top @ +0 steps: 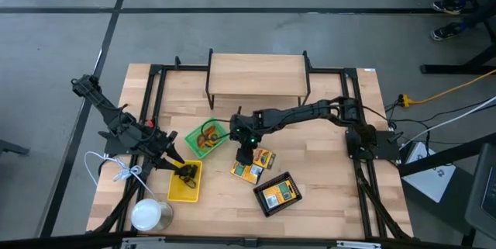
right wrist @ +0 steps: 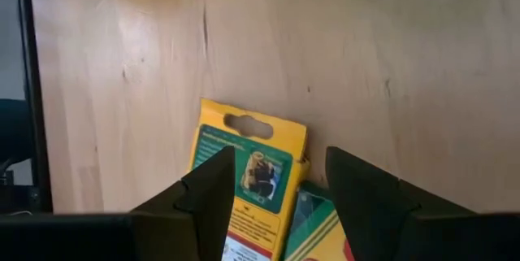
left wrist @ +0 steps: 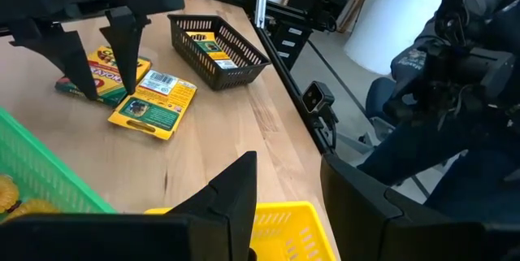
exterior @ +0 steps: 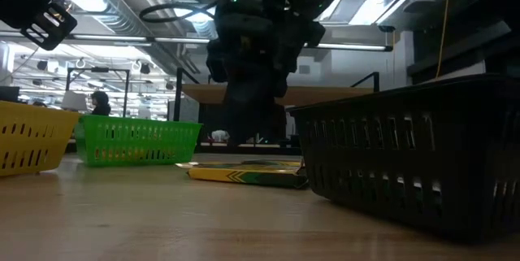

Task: Pick & Place Office Desk Supplies
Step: Put the crayon box into the black basket

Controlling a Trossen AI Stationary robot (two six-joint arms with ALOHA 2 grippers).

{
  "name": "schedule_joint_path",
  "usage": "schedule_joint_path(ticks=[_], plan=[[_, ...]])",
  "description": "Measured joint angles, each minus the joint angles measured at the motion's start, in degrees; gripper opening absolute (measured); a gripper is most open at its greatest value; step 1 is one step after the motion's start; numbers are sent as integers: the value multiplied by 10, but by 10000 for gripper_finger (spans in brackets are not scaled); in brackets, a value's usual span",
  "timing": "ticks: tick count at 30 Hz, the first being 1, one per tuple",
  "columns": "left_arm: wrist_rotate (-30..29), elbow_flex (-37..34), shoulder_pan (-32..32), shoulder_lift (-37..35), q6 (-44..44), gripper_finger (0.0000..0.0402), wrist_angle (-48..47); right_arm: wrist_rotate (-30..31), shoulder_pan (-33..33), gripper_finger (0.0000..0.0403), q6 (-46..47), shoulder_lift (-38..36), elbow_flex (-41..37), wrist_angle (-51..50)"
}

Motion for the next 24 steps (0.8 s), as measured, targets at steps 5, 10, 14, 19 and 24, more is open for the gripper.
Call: schedule_joint_path(ticks=[5,10,14,19,24], plan=[[0,0,0,0,0,132,0,1,0,194,9,0,0,-1],[0,0,0,0,0,132,0,-23,0,194,49,0,0,-1],[0,0,0,0,0,132,0,-29,0,194,71,0,0,8],[0,0,0,0,0,132,0,-52,-3,195,97,0,0,35],[-53,0,0,0,0,132,0,-97,-10,195,172,-12,-1,141]])
